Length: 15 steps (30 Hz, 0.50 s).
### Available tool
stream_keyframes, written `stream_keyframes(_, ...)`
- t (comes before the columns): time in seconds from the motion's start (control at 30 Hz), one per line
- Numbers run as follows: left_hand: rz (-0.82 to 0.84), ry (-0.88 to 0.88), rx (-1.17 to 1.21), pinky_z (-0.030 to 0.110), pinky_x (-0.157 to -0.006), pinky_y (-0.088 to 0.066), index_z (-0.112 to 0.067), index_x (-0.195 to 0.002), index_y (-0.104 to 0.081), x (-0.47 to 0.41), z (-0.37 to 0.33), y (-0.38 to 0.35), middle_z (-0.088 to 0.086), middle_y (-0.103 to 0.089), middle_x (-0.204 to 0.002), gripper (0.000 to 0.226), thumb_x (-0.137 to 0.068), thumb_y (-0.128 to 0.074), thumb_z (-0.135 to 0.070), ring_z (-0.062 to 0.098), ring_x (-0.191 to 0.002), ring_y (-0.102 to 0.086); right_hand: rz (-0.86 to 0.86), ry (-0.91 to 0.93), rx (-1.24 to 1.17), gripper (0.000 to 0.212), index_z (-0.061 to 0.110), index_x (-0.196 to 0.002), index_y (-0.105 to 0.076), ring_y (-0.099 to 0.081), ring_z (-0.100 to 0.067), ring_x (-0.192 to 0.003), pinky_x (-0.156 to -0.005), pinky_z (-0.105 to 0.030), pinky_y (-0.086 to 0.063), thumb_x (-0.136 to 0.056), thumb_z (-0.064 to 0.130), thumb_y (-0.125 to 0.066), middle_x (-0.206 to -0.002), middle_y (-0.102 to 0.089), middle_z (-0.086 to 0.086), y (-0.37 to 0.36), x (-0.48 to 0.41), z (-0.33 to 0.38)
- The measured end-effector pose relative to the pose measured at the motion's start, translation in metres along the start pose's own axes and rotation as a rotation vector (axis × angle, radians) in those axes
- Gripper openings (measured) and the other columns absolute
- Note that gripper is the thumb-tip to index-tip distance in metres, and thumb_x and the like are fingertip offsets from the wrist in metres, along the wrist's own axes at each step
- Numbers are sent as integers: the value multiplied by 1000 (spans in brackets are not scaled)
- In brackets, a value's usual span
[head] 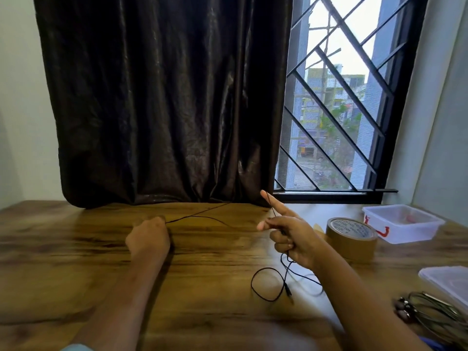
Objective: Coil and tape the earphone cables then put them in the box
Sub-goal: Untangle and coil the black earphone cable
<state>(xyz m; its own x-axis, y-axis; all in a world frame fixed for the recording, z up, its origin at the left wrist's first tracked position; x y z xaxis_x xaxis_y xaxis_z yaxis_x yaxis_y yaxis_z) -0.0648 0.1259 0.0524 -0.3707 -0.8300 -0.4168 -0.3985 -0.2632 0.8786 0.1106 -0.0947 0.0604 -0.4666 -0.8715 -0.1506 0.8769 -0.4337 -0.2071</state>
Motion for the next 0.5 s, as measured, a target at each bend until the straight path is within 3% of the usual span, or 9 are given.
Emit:
stream_keyframes(0.1,18,-95,-29,37,-83,-46,-24,-128,-51,4,-20,2,4,-44,-134,42,-89,-49,-10,25,-123,-37,61,-69,69,62,50,-137,-36,-25,-4,-37,-32,-14,-21,-99,2,-33,-72,-62,-13,-6,-1,-12)
stream_keyframes(0.17,2,-222,120,37,-93,-45,-26,-132,-48,12,-45,7,1,-38,-141,50,-86,-52,-7,23,-127,-35,100,-79,108,64,52,-140,-31,-26,-5,-36,-32,-14,-19,-99,2,-32,-68,-60,-13,-12,-1,-14)
stream_keyframes(0.27,145,-448,688,29,-99,-40,-32,-129,-48,36,-93,13,-7,-37,-140,48,-90,-51,-5,12,-130,-34,167,-85,156,66,55,-138,-31,-26,-5,-36,-33,-15,-19,-100,2,-32,-65,-56,-13,-25,1,-13)
stream_keyframes(0.37,463,-569,1163,22,-88,-47,-39,-122,-45,68,-131,13,-7,-50,-124,41,-94,-51,-9,11,-118,-49,226,-66,195,65,57,-134,-35,-25,-5,-36,-34,-16,-18,-99,2,-34,-62,-54,-10,-37,4,-9)
stream_keyframes(0.43,557,-634,1169,30,-89,-53,-39,-117,-51,79,-139,7,-2,-55,-119,43,-93,-50,-3,13,-111,-56,263,-37,198,66,57,-131,-37,-25,-5,-35,-35,-17,-16,-98,0,-35,-57,-52,-7,-44,6,-5)
stream_keyframes(0.5,559,-682,964,34,-96,-49,-31,-112,-60,78,-136,-2,-6,-51,-127,35,-90,-54,-4,9,-115,-52,278,-10,182,67,55,-133,-38,-26,-5,-33,-33,-16,-16,-97,-1,-34,-54,-50,-7,-46,6,0)
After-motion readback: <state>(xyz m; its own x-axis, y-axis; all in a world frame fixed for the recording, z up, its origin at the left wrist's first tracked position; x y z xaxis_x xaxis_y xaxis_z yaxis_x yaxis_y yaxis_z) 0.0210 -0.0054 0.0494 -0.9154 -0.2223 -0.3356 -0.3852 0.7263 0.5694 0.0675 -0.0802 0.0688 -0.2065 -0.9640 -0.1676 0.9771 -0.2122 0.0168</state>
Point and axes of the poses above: each hand's wrist, its own x-axis away from the middle knuckle, its own y-axis out of the back of the hand, z = x × y, the point moved 7 cm from there along -x, towards the middle knuckle
